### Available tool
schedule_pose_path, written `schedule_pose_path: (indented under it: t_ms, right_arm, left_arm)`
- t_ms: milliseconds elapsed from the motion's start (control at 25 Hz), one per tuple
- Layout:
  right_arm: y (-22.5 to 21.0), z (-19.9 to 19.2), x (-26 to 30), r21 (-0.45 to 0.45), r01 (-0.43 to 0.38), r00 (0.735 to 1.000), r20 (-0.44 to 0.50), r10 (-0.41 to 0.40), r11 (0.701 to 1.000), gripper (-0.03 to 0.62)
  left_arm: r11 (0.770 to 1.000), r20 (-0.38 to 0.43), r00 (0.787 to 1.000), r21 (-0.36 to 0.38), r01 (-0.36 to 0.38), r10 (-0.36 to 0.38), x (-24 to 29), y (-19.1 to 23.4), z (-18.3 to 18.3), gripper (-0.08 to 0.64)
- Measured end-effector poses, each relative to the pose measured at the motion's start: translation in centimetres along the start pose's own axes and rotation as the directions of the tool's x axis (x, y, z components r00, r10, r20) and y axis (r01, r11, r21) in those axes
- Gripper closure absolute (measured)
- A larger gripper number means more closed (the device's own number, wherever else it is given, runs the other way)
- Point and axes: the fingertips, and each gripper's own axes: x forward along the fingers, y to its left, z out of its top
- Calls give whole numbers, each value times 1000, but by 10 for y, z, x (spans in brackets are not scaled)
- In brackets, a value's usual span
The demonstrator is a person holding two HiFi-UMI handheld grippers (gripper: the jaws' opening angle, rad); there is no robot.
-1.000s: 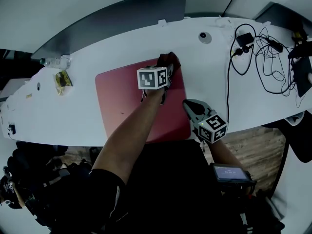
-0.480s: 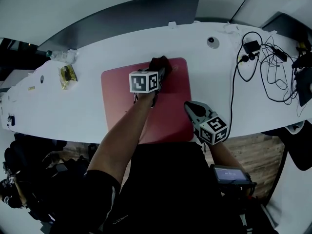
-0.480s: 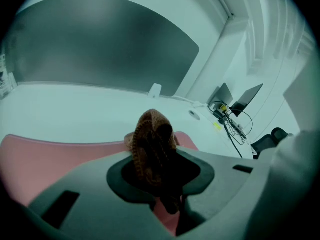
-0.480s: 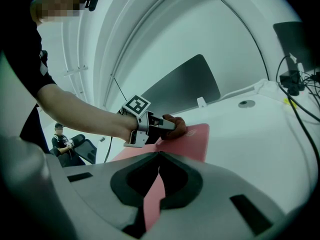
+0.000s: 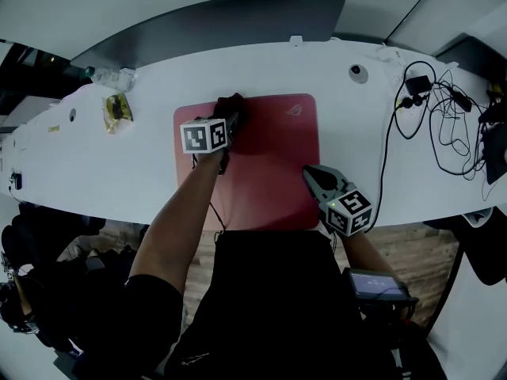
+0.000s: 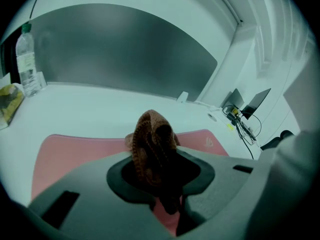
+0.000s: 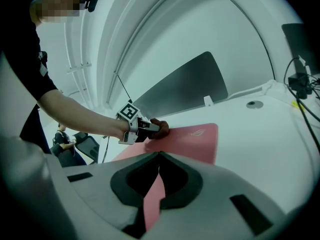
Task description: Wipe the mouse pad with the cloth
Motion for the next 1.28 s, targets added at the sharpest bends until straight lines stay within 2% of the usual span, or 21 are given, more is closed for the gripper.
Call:
schedule_pose_path:
  t_ms: [600, 840, 1000, 1080, 1280]
  right_arm:
    - [26, -7, 14, -27, -9, 999, -38, 8, 1000, 566]
    - [37, -9, 25, -39, -22, 999, -40, 21, 999, 566]
    - [36, -12, 17, -42, -23, 999, -47, 21, 999, 566]
    - [36, -9, 15, -46, -26, 999, -41, 24, 999, 566]
    - [40, 1, 16, -61, -43, 999, -8, 43, 997, 566]
  left_arm:
    - [981, 67, 986, -132, -144, 154, -66, 120, -16, 445]
    - [957, 73, 962, -143, -253, 265, -107, 170, -20, 445]
    - [940, 62, 945, -146, -309, 320, -120, 181, -33, 446]
    - [938, 72, 943, -149, -312, 325, -125, 182, -38, 448]
    - [960, 134, 956, -143, -243, 262, -137, 146, -53, 451]
